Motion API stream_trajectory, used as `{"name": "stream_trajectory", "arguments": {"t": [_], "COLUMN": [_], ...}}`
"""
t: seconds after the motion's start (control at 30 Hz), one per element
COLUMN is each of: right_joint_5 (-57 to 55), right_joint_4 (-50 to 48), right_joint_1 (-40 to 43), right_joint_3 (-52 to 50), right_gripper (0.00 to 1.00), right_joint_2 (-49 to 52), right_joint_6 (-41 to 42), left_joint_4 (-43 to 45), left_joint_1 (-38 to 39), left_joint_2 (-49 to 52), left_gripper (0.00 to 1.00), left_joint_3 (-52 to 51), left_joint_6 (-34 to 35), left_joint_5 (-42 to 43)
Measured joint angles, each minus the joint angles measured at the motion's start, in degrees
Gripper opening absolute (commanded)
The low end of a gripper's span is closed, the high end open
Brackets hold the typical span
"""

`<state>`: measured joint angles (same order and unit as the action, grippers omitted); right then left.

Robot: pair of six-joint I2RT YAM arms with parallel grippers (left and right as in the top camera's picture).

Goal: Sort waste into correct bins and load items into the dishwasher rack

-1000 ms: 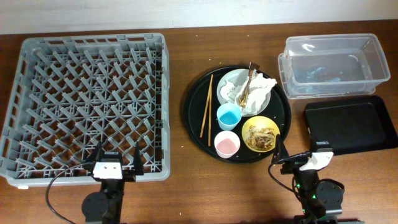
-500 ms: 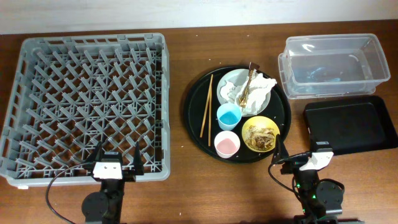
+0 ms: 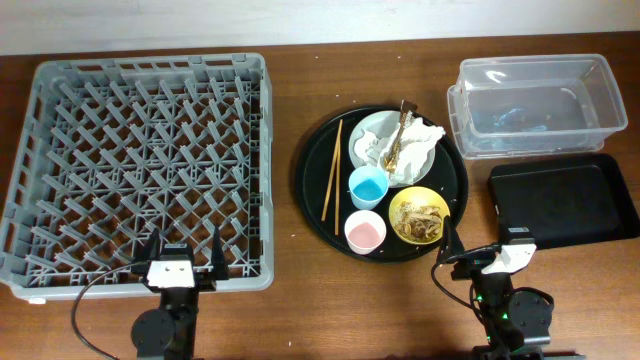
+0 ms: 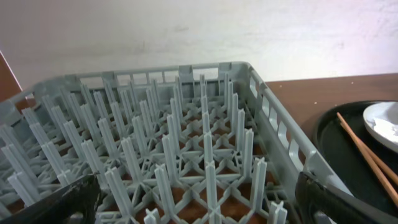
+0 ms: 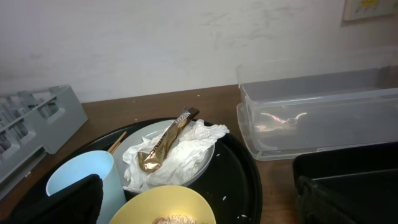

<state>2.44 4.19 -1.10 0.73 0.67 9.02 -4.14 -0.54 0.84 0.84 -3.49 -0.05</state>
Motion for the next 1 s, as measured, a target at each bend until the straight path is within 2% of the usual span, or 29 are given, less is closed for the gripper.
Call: {"name": "stream_trajectory", "arguments": {"t": [0.17, 0.43, 0.6, 0.73, 0.83, 0.9, 0.93, 0.97, 1.0], "right_joint_5": [0.0, 0.0, 0.0, 0.0, 0.02, 0.02, 0.13, 0.28, 1.4], "right_joint_4": [-0.09, -0.37, -0.37, 0.04, 4.83, 9.14, 15.72, 17.0, 22.49], "right_joint_1": [0.0, 0.0, 0.0, 0.0, 0.02, 0.0, 0.02, 0.02, 0.02], "right_joint_3": [0.0, 1.31, 6.29, 12.59, 23.02, 30.93, 37.07, 40.48, 46.03], "right_gripper": [0.98, 0.98, 0.98, 0.98, 0.98, 0.98, 0.98, 0.98, 0.98], "right_joint_2": [0.0, 0.0, 0.42, 5.99, 18.05, 25.24, 30.91, 34.1, 39.17], "right_joint_6": [-0.04, -4.42, -8.07, -8.24, -8.39, -8.44, -8.44, -8.41, -8.37], "left_joint_4": [7.45, 7.85, 7.72, 7.69, 0.35, -9.57, -13.03, -18.05, -24.3], "left_joint_1": [0.0, 0.02, 0.02, -0.04, -0.04, -0.04, -0.11, -0.2, -0.2], "left_joint_2": [-0.04, 0.74, 10.71, 26.45, 38.56, 48.28, 52.74, 55.56, 59.12], "left_gripper": [0.99, 0.99, 0.99, 0.99, 0.99, 0.99, 0.99, 0.99, 0.99], "left_joint_3": [-0.11, 2.89, 9.73, 21.05, 31.85, 43.67, 49.4, 53.77, 59.08], "left_joint_6": [0.0, 0.0, -0.07, -0.17, -0.17, -0.17, -0.17, -0.2, -0.9], "left_joint_5": [0.24, 3.54, 4.61, 8.66, 10.23, 10.64, 10.62, 10.71, 11.1]}}
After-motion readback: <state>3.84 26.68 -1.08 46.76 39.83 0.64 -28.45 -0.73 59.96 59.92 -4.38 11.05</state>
